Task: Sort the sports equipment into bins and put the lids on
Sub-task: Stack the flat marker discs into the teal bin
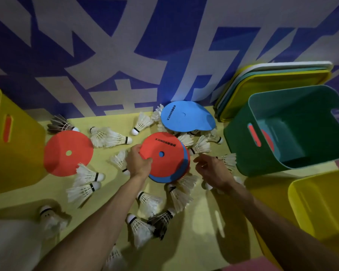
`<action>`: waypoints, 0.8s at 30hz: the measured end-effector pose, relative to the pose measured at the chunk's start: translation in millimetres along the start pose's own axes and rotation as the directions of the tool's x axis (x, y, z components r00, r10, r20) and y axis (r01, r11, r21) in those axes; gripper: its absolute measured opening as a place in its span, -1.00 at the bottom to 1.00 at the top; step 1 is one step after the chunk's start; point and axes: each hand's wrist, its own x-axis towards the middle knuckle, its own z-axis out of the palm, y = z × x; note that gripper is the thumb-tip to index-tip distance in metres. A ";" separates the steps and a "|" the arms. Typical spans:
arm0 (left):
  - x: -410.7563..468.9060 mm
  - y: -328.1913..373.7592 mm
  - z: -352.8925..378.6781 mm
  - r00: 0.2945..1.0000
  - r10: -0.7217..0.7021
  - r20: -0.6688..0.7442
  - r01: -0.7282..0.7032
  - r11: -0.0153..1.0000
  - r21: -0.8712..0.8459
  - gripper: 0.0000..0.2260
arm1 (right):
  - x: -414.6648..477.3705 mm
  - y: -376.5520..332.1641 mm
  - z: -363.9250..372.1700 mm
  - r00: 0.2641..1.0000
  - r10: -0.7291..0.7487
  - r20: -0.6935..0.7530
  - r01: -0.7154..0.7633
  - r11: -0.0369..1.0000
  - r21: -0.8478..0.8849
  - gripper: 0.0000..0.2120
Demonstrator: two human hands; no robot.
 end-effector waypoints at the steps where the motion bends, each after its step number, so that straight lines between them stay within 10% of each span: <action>1: 0.2 2.6 0.7 0.999 0.007 -0.047 -0.008 1.000 -0.010 -0.60 | 0.1 0.8 -0.3 1.000 0.010 0.002 -0.010 1.000 0.008 -0.74; 24: -37.1 23.5 -79.5 0.996 0.068 -0.057 -0.081 0.955 -0.286 -0.71 | 31.4 -31.6 58.6 0.976 0.084 -0.202 -0.149 0.930 -0.335 -0.34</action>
